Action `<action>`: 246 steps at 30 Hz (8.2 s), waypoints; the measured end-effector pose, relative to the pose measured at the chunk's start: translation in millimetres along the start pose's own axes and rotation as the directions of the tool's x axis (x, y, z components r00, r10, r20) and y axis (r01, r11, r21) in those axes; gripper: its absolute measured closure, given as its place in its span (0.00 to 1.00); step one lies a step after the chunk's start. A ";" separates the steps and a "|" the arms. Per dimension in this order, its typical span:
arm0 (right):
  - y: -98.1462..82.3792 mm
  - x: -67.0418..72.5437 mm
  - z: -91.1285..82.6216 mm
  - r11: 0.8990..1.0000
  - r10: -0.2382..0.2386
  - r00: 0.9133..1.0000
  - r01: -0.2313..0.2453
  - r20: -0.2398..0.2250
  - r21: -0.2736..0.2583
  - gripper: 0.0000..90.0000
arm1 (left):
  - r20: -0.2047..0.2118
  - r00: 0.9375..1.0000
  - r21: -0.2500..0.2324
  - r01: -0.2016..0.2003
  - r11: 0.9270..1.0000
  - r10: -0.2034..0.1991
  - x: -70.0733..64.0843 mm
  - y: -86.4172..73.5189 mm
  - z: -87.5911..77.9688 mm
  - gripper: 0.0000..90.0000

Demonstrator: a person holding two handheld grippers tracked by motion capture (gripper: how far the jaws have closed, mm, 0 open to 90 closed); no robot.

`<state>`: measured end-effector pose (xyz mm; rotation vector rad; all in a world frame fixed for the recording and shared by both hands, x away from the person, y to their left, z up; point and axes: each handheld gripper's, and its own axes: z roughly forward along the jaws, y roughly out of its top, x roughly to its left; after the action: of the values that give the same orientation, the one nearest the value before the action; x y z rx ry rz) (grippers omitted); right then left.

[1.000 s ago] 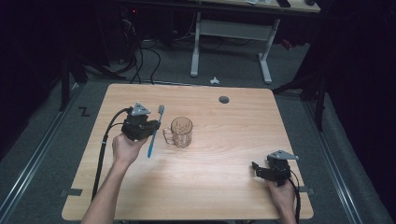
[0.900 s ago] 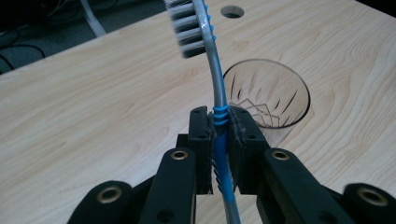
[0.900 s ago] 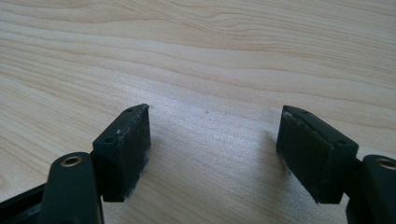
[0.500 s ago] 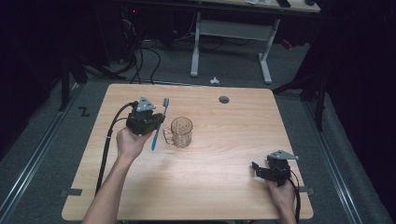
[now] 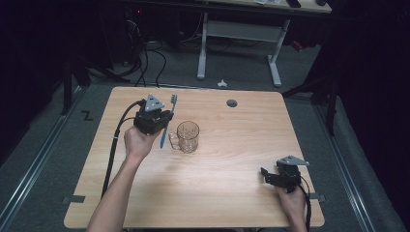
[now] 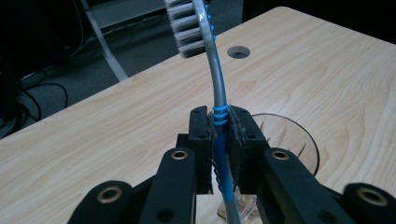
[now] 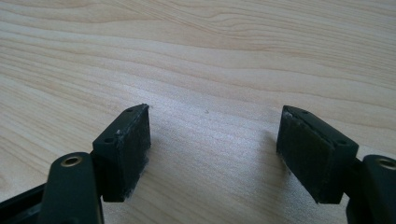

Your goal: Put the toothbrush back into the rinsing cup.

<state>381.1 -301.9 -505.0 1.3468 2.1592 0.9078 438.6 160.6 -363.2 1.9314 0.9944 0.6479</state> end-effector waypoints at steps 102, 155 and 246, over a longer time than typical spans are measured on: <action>0.0 0.0 0.0 1.000 -0.001 1.000 0.001 0.000 0.000 0.29 | 0.063 0.996 -0.069 0.061 0.996 -0.057 6.3 -0.5 13.8 0.88; 0.0 0.2 0.1 1.000 0.003 1.000 -0.003 0.000 0.000 0.29 | 0.088 0.994 -0.046 0.068 0.997 -0.064 -2.5 -30.8 -2.7 0.88; 0.0 0.2 0.1 1.000 0.003 1.000 -0.003 0.000 0.000 0.29 | 0.053 0.998 -0.053 0.041 0.998 -0.039 -16.2 -64.8 13.5 0.88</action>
<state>381.1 -301.7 -505.1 1.3500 2.1577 0.9091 414.1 162.1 -426.8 1.8674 0.9712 0.5930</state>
